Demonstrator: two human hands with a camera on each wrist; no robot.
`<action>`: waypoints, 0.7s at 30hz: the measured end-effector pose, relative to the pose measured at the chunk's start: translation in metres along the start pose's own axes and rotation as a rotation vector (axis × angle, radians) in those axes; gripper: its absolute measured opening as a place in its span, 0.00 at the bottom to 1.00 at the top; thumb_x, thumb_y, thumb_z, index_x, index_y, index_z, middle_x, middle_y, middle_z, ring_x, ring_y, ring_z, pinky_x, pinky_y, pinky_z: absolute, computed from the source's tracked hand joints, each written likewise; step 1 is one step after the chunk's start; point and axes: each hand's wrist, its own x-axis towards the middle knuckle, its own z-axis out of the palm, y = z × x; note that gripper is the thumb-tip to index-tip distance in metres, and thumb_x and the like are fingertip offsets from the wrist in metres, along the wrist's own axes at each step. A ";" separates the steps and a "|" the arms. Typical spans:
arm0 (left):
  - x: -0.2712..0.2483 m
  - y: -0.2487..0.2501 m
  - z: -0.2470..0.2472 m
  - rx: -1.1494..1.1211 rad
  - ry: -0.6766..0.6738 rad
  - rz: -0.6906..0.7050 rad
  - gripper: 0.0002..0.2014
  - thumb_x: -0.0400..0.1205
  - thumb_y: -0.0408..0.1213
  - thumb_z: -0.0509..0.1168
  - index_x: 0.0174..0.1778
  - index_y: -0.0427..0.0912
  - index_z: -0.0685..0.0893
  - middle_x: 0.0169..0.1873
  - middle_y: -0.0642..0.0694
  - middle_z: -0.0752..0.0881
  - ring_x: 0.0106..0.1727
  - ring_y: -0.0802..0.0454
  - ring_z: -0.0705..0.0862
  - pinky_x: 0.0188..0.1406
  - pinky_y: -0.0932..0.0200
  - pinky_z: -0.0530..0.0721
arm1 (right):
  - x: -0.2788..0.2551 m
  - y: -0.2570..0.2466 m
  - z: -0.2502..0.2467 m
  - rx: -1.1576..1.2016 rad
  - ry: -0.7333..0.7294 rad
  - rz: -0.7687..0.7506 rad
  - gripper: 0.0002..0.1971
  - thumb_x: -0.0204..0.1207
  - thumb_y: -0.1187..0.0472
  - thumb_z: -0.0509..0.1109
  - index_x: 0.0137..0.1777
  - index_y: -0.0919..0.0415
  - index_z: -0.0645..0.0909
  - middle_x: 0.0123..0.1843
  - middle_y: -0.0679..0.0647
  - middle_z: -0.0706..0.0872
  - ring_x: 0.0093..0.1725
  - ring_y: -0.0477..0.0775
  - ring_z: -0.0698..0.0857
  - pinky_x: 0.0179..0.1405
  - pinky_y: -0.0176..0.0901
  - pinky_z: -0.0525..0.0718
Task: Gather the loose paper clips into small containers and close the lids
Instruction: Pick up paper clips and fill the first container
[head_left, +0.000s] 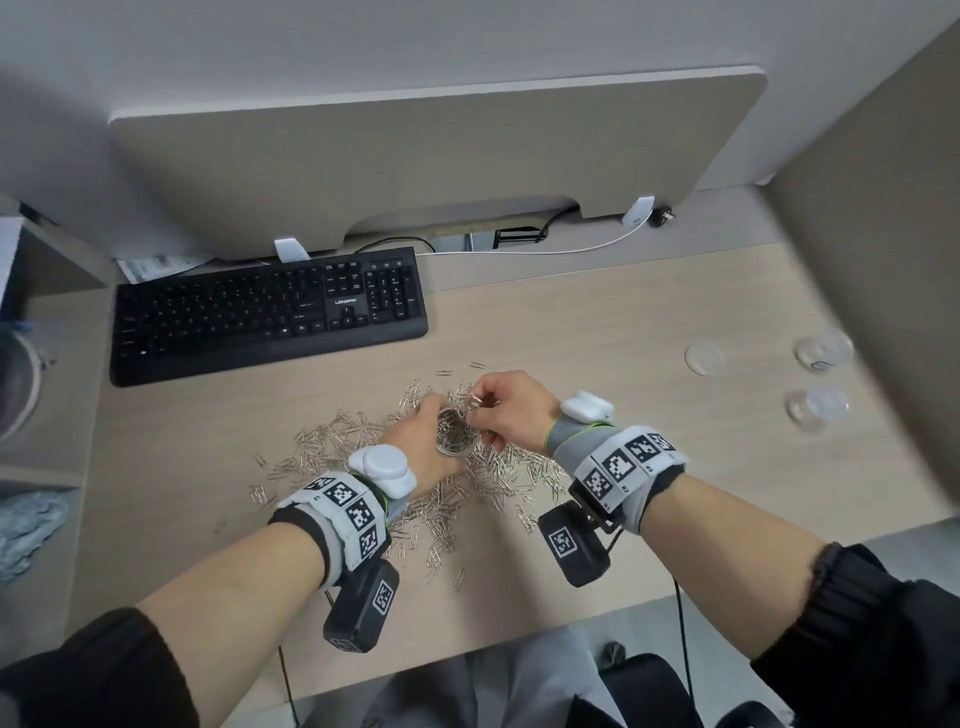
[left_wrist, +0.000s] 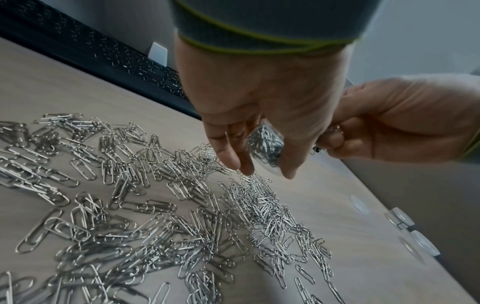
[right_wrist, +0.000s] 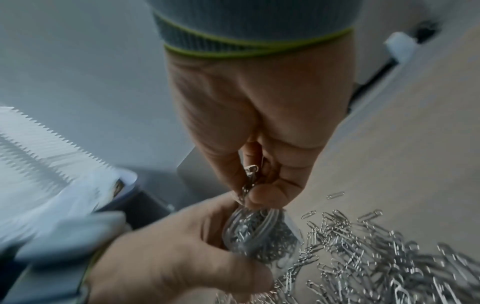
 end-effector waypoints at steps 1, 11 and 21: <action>0.000 0.000 0.000 -0.012 0.005 -0.003 0.38 0.69 0.48 0.79 0.70 0.48 0.67 0.52 0.44 0.87 0.46 0.44 0.86 0.43 0.52 0.84 | 0.000 -0.002 0.001 -0.129 0.002 -0.034 0.04 0.75 0.70 0.70 0.46 0.62 0.81 0.27 0.52 0.81 0.21 0.45 0.80 0.24 0.39 0.78; -0.006 -0.001 -0.009 -0.071 0.015 0.009 0.32 0.69 0.44 0.78 0.65 0.47 0.69 0.45 0.48 0.84 0.44 0.43 0.85 0.36 0.57 0.76 | -0.002 -0.021 0.012 -0.221 0.007 -0.124 0.08 0.76 0.71 0.69 0.51 0.63 0.87 0.41 0.61 0.91 0.38 0.58 0.90 0.47 0.50 0.90; -0.011 0.001 -0.022 -0.142 0.016 -0.004 0.31 0.69 0.46 0.78 0.61 0.52 0.66 0.39 0.53 0.84 0.37 0.49 0.84 0.31 0.58 0.76 | -0.003 -0.039 0.014 -0.036 0.011 -0.142 0.11 0.78 0.76 0.64 0.48 0.62 0.84 0.36 0.57 0.90 0.30 0.56 0.86 0.42 0.56 0.90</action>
